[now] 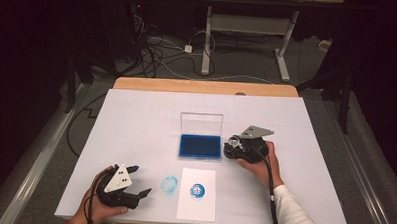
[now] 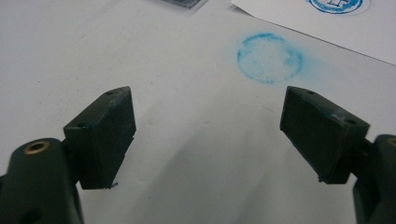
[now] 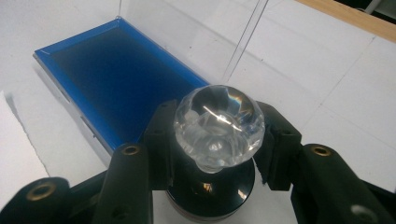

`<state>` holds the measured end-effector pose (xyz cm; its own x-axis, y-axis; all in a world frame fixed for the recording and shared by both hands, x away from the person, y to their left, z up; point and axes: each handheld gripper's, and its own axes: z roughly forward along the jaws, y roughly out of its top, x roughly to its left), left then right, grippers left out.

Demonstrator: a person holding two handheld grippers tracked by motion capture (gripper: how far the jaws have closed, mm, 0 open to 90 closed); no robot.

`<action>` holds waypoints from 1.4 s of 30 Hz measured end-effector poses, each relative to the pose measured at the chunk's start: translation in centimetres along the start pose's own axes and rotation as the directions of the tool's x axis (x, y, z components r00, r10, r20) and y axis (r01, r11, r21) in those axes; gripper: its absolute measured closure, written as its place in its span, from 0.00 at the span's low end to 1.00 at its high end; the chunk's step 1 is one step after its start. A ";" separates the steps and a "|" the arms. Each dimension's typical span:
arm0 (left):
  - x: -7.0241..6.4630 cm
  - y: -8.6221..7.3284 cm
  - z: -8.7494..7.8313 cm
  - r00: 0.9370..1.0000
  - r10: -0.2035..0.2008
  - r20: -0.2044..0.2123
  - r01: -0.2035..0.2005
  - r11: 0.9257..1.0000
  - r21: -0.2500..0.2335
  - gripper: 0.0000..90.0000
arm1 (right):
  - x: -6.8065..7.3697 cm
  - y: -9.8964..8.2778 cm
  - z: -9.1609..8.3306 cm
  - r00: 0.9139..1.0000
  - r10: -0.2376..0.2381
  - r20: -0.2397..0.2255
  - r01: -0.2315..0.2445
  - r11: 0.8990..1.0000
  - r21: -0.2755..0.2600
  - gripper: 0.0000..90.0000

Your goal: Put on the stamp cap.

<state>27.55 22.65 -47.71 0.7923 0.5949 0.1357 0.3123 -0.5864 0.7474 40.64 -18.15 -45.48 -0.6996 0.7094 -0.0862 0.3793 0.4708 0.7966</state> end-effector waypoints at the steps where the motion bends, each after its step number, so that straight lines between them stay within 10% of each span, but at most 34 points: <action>1: 0.0 0.0 0.0 1.000 -0.001 -0.004 0.001 1.000 -0.004 0.20 | 0.0 0.0 0.0 1.000 -0.004 0.002 0.004 1.000 0.002 0.60; 26: 0.4 0.2 0.6 1.000 -0.001 0.013 0.001 1.000 0.001 0.21 | 0.3 0.4 -0.8 0.999 -0.002 0.045 0.004 0.999 -0.050 0.29; 42: 0.6 0.1 0.7 1.000 0.000 0.018 0.000 1.000 0.007 0.21 | 0.6 0.8 -1.1 0.999 -0.008 0.048 0.011 0.998 -0.056 0.26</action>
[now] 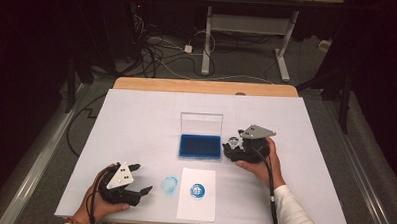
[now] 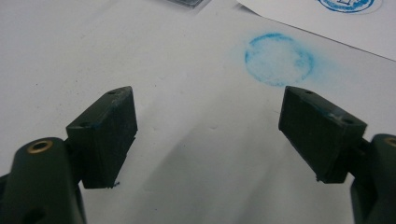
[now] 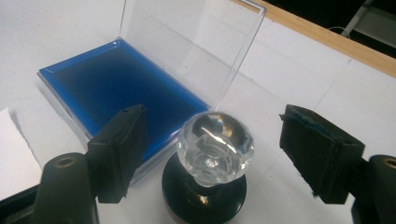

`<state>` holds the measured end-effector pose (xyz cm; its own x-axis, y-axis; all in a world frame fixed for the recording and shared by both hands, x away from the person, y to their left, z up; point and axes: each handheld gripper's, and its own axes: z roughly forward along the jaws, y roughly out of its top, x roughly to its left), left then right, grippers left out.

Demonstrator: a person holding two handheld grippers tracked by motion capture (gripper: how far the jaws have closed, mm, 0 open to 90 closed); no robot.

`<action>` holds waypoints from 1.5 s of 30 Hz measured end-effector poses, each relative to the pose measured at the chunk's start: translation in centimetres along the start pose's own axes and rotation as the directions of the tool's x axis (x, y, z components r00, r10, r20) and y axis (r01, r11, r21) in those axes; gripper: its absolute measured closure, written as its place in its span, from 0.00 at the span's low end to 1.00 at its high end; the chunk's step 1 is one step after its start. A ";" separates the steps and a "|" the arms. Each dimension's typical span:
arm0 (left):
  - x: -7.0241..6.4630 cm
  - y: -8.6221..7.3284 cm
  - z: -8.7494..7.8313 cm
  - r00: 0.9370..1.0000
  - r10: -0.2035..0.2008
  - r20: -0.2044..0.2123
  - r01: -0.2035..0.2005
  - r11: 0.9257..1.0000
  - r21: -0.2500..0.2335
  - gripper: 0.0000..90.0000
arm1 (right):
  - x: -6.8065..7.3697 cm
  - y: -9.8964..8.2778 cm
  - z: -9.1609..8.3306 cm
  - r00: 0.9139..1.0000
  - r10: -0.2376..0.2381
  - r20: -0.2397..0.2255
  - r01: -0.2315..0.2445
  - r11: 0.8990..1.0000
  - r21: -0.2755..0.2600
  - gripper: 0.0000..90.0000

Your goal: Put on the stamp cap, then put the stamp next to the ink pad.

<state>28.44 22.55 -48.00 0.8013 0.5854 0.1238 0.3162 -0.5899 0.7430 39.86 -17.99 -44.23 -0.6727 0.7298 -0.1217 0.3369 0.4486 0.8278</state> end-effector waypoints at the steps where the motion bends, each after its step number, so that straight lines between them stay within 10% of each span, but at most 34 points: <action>1: 0.0 0.0 0.0 1.000 0.000 0.001 0.000 1.000 0.000 0.21 | 0.0 0.1 -0.1 1.000 0.002 0.001 -0.002 1.000 -0.003 0.26; 45: -0.3 0.4 0.2 1.000 0.026 0.005 -0.026 0.999 0.020 0.21 | 3.2 2.5 -4.9 0.989 -0.150 -0.007 0.150 0.988 -0.043 0.26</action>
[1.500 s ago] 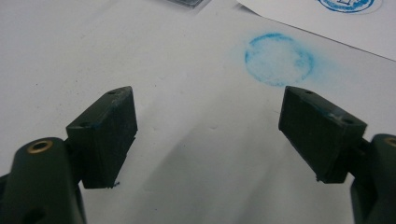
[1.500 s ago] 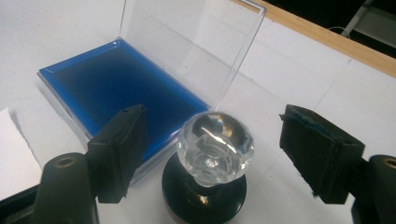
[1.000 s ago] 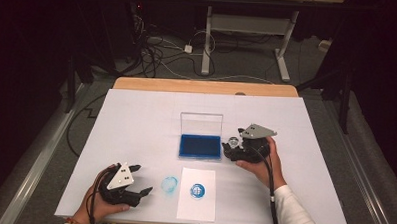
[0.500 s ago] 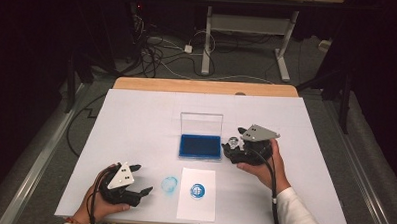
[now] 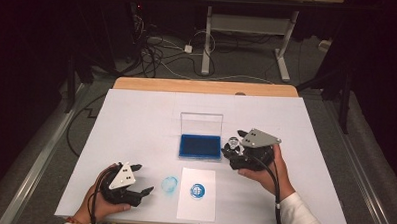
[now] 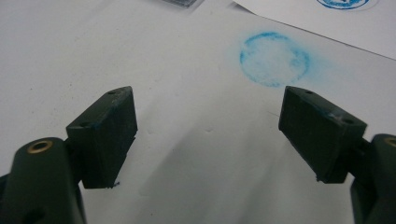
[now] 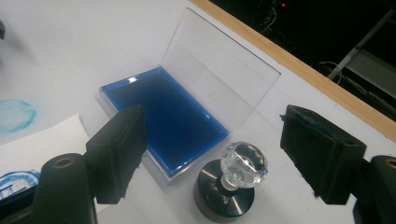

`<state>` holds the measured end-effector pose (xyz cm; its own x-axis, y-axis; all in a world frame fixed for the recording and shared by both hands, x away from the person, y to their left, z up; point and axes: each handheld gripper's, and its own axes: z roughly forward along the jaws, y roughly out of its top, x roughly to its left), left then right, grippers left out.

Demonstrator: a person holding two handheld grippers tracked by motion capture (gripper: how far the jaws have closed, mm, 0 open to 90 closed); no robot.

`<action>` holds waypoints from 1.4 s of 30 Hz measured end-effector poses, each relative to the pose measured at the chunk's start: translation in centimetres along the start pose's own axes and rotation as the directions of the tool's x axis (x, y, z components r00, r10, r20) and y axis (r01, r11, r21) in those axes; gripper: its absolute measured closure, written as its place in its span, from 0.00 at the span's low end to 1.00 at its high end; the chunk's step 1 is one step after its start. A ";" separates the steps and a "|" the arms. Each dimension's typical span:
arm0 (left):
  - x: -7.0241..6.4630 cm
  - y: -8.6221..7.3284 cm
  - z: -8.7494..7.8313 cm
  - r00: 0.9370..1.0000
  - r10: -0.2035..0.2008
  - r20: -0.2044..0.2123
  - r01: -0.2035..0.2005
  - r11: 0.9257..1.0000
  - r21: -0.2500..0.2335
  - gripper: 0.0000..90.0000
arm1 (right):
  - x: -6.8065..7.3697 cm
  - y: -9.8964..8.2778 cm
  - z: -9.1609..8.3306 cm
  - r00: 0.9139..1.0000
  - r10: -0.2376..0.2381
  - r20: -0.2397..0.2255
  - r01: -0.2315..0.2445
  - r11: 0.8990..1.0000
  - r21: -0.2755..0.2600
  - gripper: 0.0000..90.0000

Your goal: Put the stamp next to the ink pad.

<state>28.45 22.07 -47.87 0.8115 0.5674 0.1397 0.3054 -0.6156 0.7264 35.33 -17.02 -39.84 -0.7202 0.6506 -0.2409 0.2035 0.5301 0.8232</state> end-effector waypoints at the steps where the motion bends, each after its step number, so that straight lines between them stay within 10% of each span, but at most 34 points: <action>1: 0.0 0.0 0.0 1.000 0.001 0.001 -0.001 1.000 -0.001 0.21 | 0.2 0.0 -0.1 1.000 -0.002 -0.001 0.002 1.000 0.002 0.26; 42: -0.4 0.1 -0.5 0.999 0.009 -0.037 -0.010 1.000 -0.009 0.21 | 1.9 -1.8 -4.8 0.996 -0.049 0.073 0.053 0.997 -0.049 0.27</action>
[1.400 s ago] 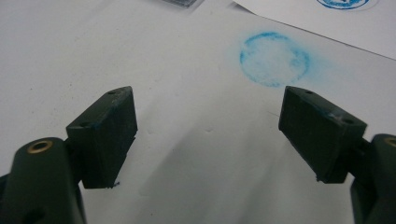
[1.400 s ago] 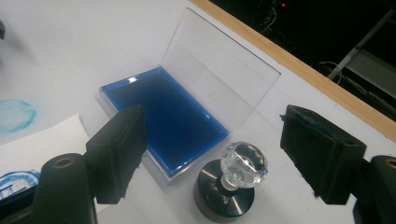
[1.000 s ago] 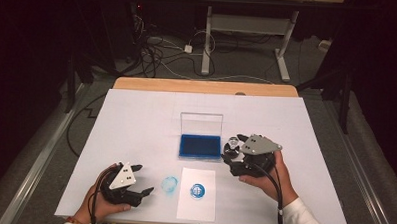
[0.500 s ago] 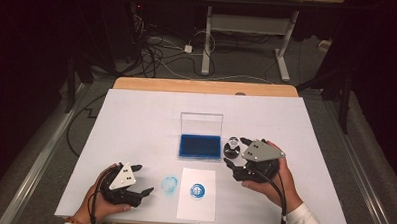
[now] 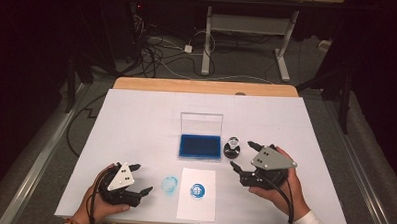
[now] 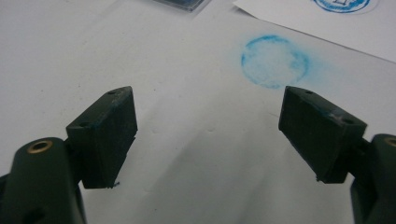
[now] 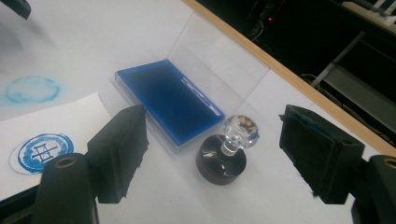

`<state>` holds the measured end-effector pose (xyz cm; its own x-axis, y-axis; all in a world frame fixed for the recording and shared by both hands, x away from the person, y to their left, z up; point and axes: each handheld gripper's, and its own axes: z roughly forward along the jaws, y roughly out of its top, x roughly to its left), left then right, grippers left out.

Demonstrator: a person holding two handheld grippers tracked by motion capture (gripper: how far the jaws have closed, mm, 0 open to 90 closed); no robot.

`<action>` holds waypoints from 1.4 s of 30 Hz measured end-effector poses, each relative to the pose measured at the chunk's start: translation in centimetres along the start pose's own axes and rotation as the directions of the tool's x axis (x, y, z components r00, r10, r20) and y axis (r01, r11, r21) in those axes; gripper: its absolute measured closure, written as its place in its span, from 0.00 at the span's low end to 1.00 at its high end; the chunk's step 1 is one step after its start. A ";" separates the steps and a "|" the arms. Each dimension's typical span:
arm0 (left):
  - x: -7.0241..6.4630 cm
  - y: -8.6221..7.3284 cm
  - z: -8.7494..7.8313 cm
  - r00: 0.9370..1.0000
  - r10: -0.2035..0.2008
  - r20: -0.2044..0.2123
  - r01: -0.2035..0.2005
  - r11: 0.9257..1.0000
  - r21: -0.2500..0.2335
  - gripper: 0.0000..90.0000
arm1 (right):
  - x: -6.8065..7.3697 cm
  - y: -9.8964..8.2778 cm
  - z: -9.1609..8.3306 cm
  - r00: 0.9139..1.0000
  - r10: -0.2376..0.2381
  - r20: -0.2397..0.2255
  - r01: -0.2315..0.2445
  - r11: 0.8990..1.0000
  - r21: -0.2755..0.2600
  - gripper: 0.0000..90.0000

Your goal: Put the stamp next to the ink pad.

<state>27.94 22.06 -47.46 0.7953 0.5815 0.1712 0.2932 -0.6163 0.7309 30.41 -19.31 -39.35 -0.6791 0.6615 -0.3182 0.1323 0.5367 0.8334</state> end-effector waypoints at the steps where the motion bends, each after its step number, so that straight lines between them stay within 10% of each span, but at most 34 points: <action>1: 0.0 0.0 0.0 1.000 0.000 -0.001 0.000 1.000 -0.002 0.21 | 0.0 -0.1 -0.2 1.000 0.003 0.004 -0.003 1.000 -0.007 0.27; 42: -0.1 0.5 -0.6 0.998 0.007 -0.066 -0.011 0.998 -0.061 0.20 | -0.4 -4.5 -3.2 0.998 0.024 0.056 -0.023 1.000 -0.016 0.25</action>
<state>27.69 22.04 -46.72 0.7606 0.6110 0.2194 0.2516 -0.5890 0.7680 27.72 -23.68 -41.57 -0.6341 0.7024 -0.3233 0.1362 0.5130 0.8475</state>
